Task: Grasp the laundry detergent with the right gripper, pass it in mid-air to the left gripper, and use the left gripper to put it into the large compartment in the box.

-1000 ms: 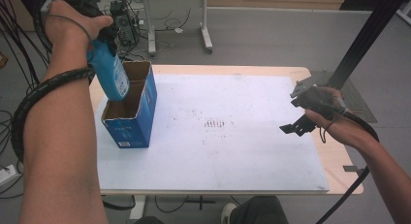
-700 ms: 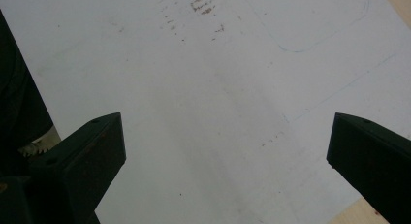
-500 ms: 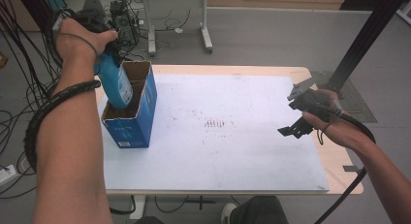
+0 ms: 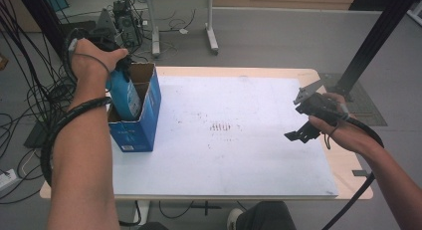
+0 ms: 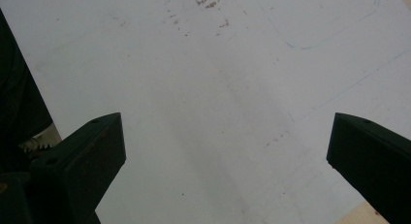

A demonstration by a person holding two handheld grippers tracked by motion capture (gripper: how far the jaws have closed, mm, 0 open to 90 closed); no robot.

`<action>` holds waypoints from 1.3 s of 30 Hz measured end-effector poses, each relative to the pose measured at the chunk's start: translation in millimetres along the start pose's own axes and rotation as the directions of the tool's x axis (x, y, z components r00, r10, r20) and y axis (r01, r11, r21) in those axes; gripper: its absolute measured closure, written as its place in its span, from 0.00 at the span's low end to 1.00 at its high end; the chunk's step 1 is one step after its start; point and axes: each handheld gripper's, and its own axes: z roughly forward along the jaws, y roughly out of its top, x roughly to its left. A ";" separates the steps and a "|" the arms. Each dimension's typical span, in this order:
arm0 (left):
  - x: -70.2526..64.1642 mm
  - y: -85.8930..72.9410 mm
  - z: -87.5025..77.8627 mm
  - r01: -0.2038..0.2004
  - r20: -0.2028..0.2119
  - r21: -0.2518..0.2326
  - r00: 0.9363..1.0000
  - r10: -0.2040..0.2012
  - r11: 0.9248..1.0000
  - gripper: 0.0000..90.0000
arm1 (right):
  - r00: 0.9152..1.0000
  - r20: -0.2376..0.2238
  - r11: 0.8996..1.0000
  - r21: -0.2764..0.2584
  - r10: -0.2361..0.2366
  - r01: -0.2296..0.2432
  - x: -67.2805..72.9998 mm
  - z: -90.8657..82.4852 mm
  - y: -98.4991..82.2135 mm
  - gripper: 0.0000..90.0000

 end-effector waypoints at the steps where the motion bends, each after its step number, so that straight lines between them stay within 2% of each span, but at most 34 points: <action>1: 0.3 -0.3 2.4 -0.001 0.002 0.000 1.000 0.001 1.000 0.41 | 1.000 0.002 1.000 0.004 -0.001 0.001 -0.1 0.5 -0.3 0.00; 21: 0.3 -5.6 52.3 -0.014 0.004 0.027 1.000 0.014 1.000 0.41 | 1.000 0.003 1.000 0.028 0.001 -0.001 -1.7 5.4 -5.7 0.00; 35: -2.6 -7.8 74.9 -0.031 0.001 0.046 1.000 0.031 0.998 0.41 | 1.000 -0.001 0.999 0.038 0.002 -0.002 -1.1 9.6 -5.4 0.00; 39: -4.5 -8.1 80.4 -0.046 -0.010 0.053 0.999 0.047 0.998 0.41 | 1.000 -0.001 0.999 0.042 0.001 -0.001 -0.8 10.2 -5.5 0.00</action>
